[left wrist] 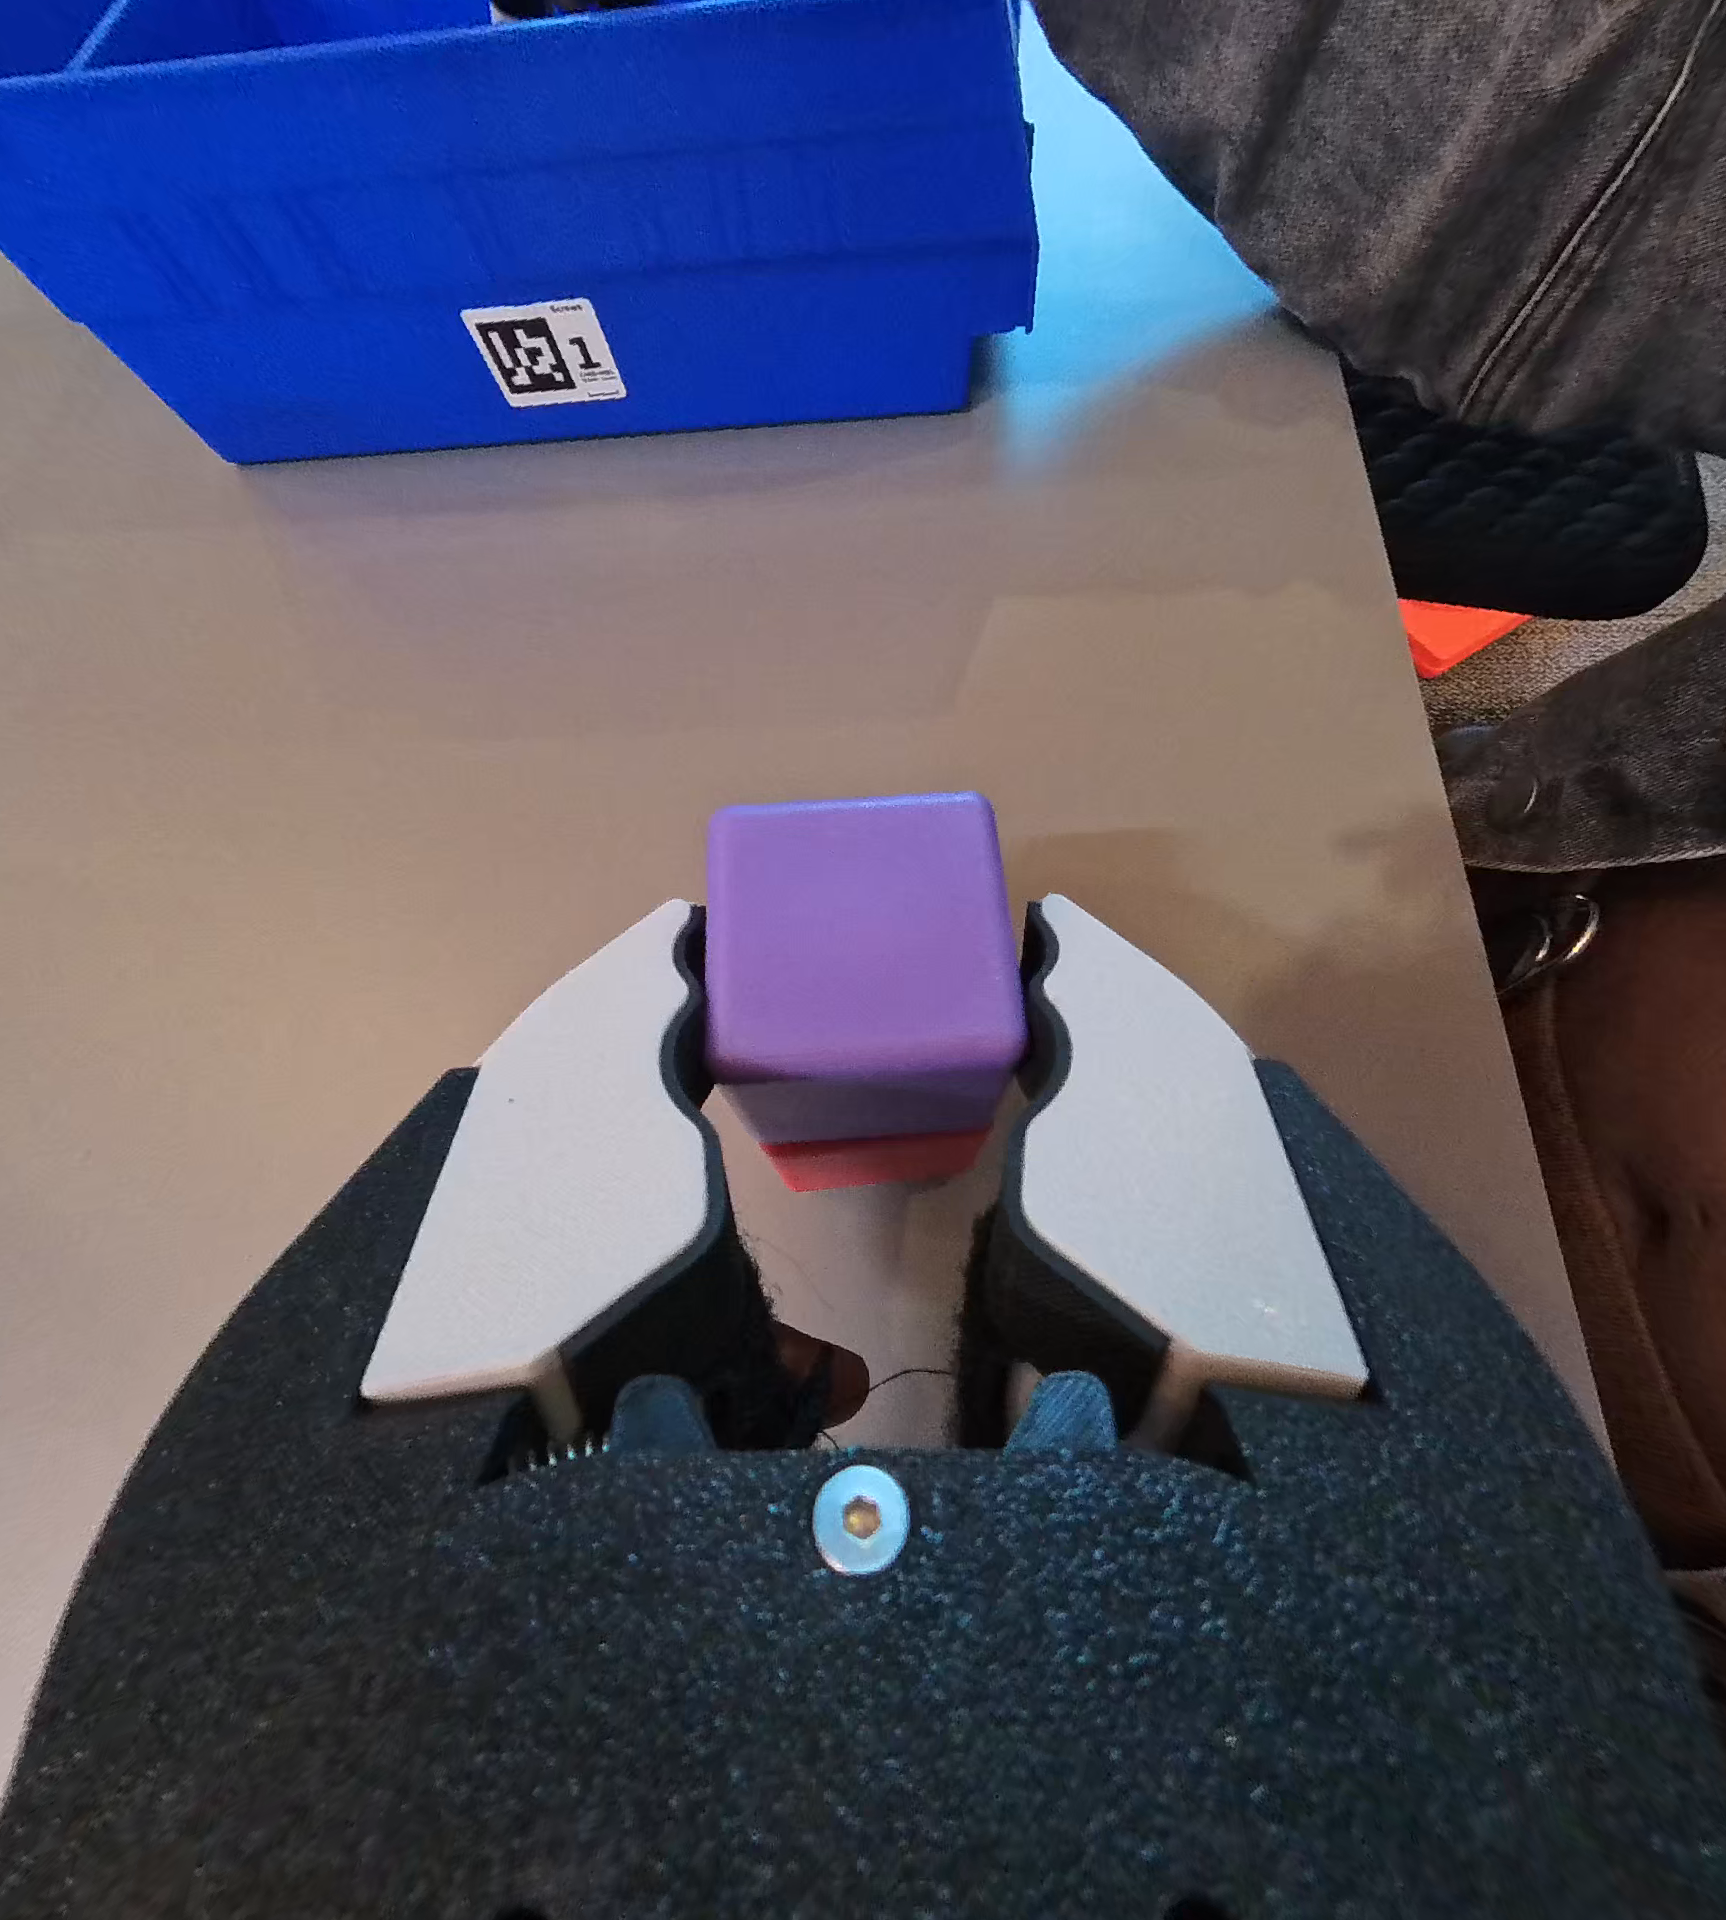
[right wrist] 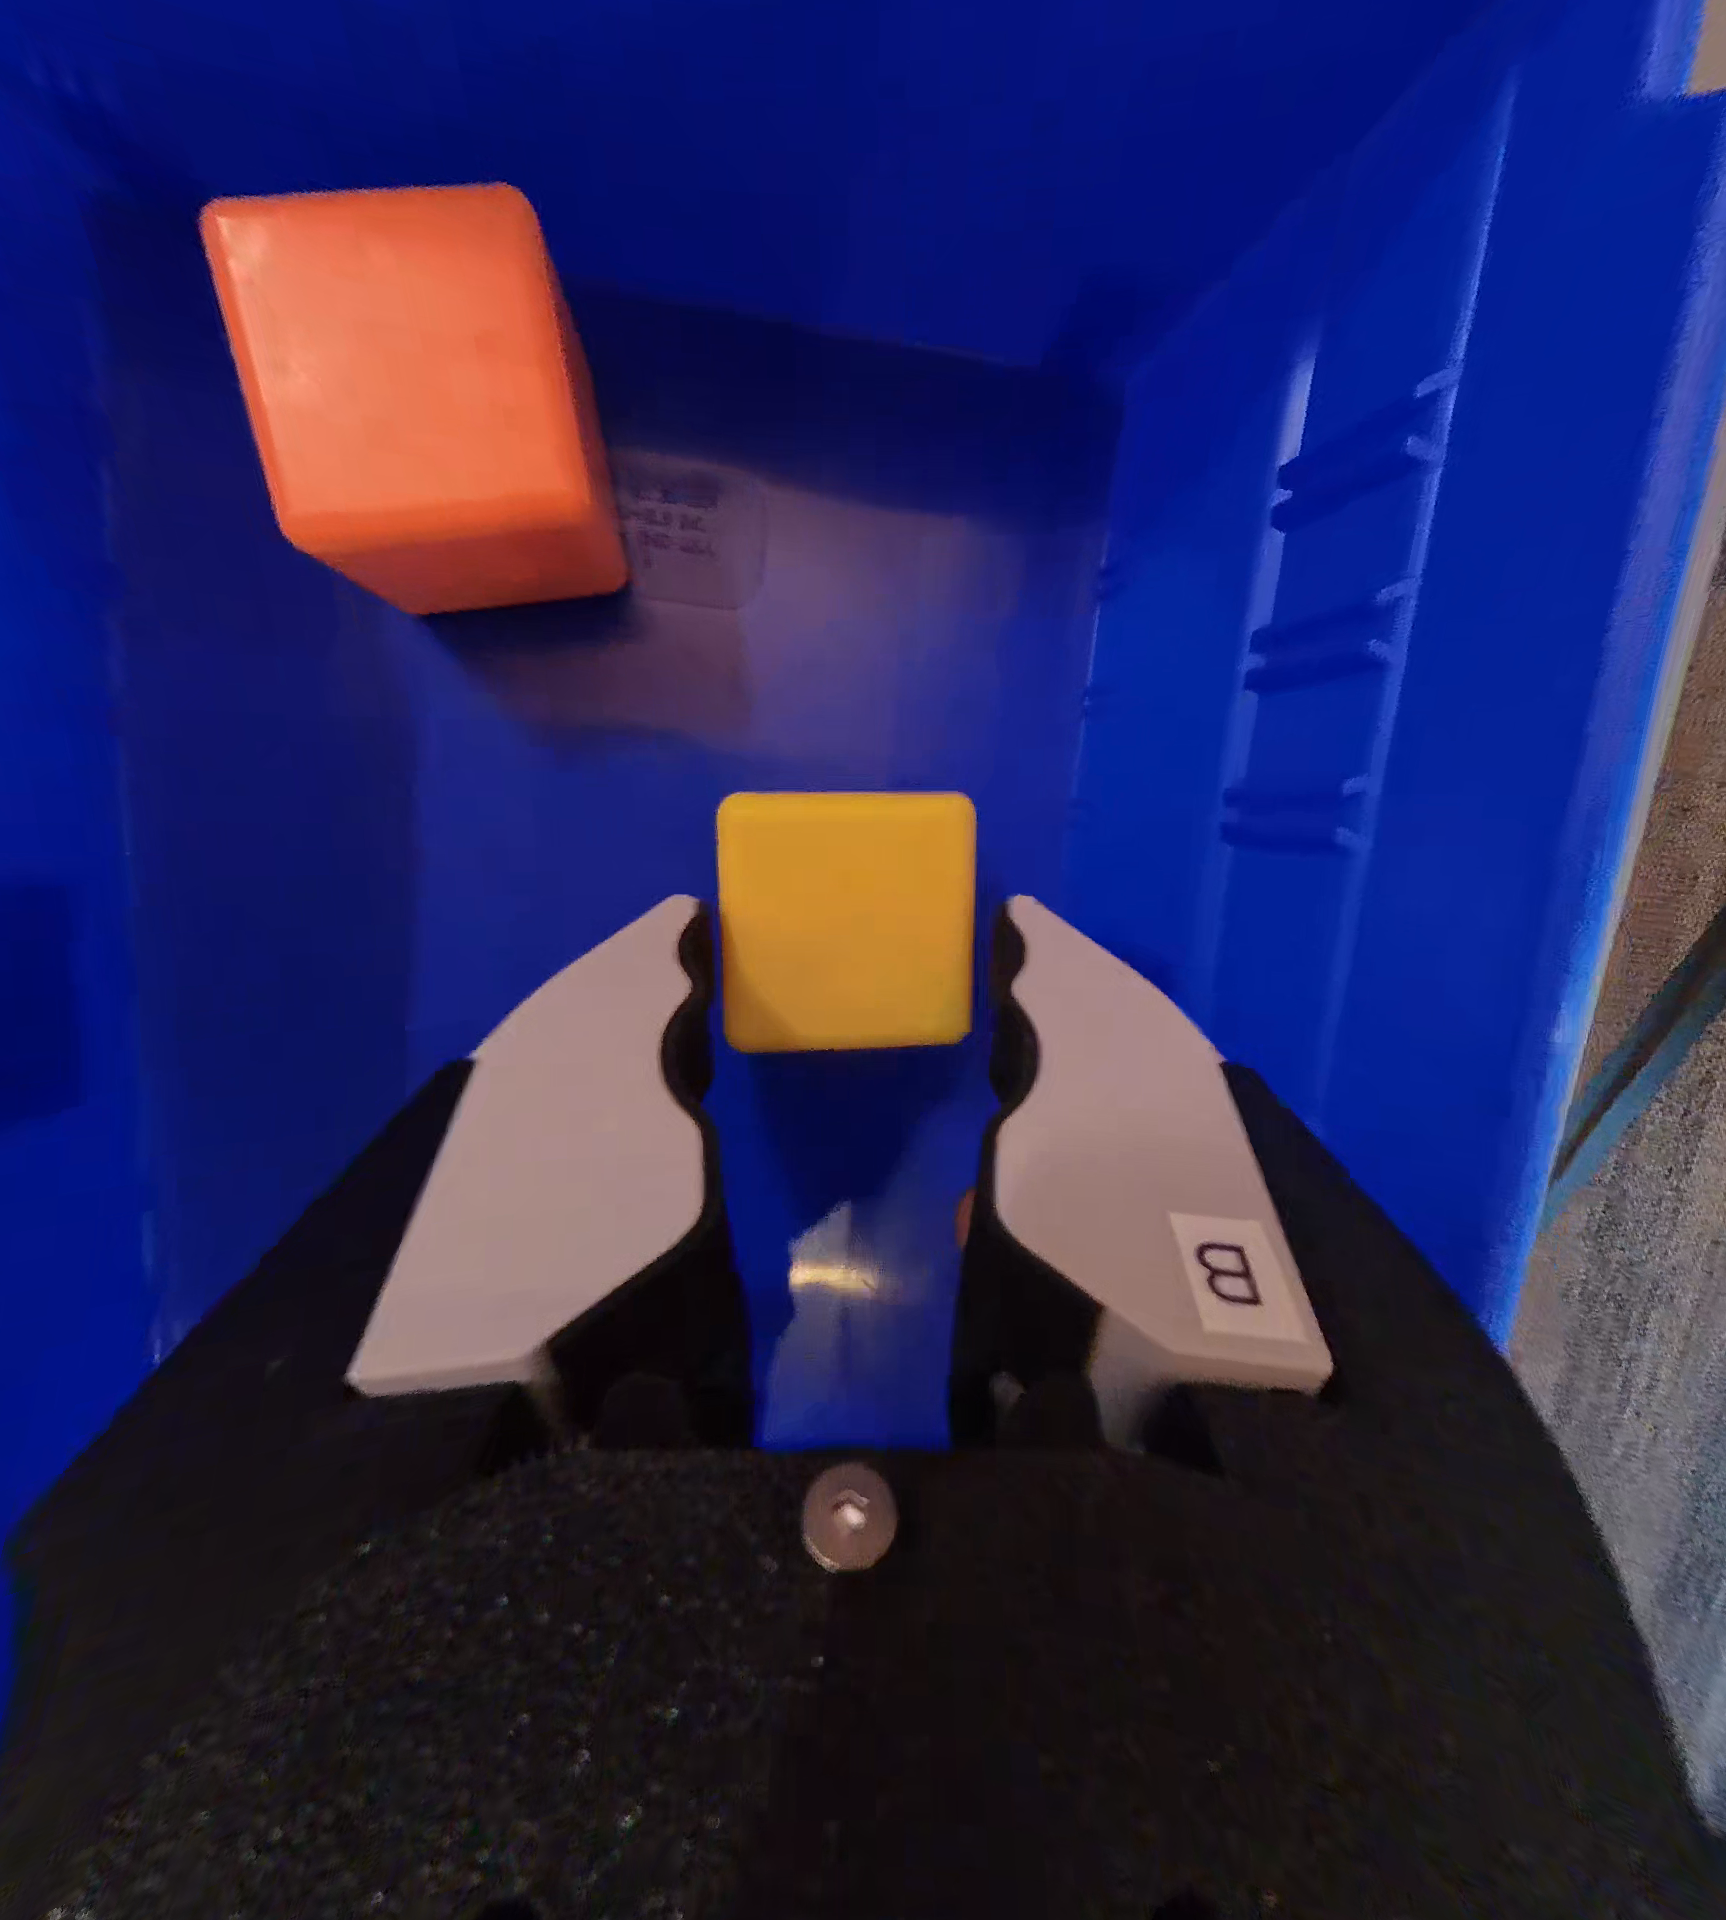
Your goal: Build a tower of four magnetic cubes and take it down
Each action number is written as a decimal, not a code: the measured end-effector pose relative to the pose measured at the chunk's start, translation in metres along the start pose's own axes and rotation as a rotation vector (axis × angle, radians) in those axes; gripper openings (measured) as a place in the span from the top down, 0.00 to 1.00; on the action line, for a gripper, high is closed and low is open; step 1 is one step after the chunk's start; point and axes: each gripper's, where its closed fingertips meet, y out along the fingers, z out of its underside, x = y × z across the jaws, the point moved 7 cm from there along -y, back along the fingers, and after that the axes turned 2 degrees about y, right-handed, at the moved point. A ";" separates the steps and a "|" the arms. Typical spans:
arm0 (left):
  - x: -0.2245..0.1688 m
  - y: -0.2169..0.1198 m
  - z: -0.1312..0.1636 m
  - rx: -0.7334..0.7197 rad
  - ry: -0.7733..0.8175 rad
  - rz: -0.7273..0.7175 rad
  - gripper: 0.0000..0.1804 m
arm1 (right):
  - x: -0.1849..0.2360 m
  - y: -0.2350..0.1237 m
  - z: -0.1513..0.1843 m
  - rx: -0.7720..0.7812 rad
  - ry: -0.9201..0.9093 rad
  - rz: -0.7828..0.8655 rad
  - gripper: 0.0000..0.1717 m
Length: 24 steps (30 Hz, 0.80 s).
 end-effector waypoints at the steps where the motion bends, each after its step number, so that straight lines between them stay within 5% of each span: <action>1: 0.000 0.000 0.000 -0.001 -0.001 0.001 0.68 | 0.001 -0.003 -0.001 -0.020 0.008 -0.004 0.64; 6: 0.001 0.001 0.000 -0.023 -0.012 0.019 0.68 | 0.032 -0.058 -0.020 -0.323 -0.071 -0.106 0.45; 12: 0.001 -0.006 0.000 -0.057 -0.023 0.033 0.56 | 0.150 -0.156 -0.017 -0.680 -0.554 -0.489 0.48; 19: 0.002 -0.003 0.018 0.051 -0.058 0.050 0.49 | 0.273 -0.153 0.033 -0.482 -1.147 -0.755 0.50; 24: 0.002 0.002 0.029 0.091 -0.048 0.035 0.53 | 0.311 -0.118 0.043 -0.351 -1.278 -0.780 0.57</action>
